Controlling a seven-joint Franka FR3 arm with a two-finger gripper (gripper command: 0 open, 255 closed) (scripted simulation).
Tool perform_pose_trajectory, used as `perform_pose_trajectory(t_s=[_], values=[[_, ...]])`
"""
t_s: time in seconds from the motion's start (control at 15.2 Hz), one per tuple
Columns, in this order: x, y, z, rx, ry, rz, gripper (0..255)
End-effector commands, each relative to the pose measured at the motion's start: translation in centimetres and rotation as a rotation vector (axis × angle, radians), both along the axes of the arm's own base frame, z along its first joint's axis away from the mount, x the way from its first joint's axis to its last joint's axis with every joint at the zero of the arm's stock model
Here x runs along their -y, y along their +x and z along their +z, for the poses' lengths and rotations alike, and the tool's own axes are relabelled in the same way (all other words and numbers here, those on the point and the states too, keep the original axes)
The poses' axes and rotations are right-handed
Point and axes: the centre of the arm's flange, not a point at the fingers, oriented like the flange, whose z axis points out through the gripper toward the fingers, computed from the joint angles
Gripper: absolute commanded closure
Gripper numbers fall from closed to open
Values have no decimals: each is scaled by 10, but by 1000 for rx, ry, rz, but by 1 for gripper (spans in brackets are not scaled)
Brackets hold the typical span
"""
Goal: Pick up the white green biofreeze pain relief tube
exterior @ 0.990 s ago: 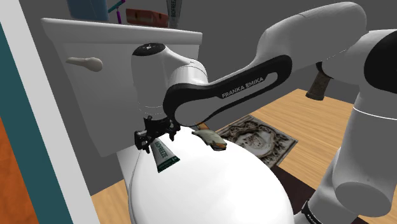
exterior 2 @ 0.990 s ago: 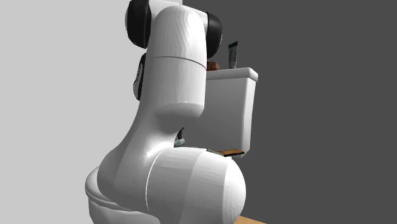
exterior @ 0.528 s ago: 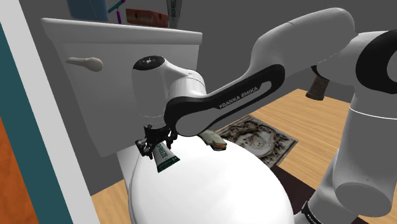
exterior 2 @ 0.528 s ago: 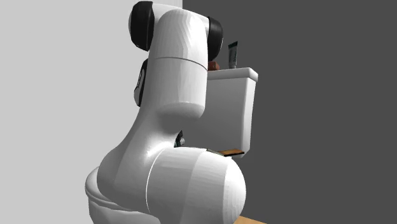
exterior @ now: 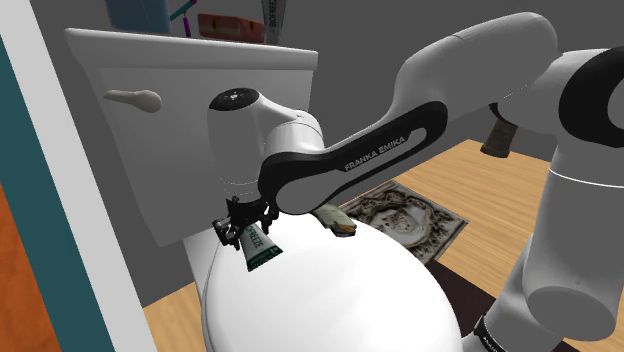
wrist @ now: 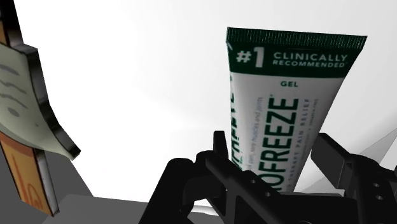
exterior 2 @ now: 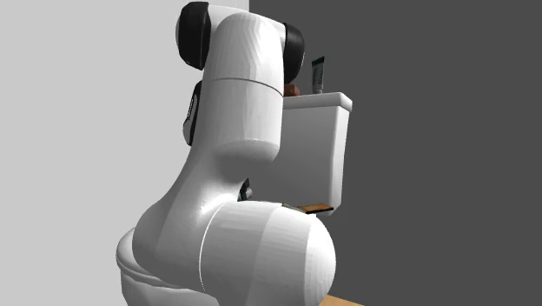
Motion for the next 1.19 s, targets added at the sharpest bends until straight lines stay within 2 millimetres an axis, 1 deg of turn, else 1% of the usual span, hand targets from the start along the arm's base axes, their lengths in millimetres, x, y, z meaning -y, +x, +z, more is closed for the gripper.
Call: perform_pose_trajectory(t_s=[0.0,0.99,1.12], values=[[0,-1,-1,-2,-1,0,255],[0,-1,78,-2,-1,0,255],[0,-1,79,-2,-1,0,255]])
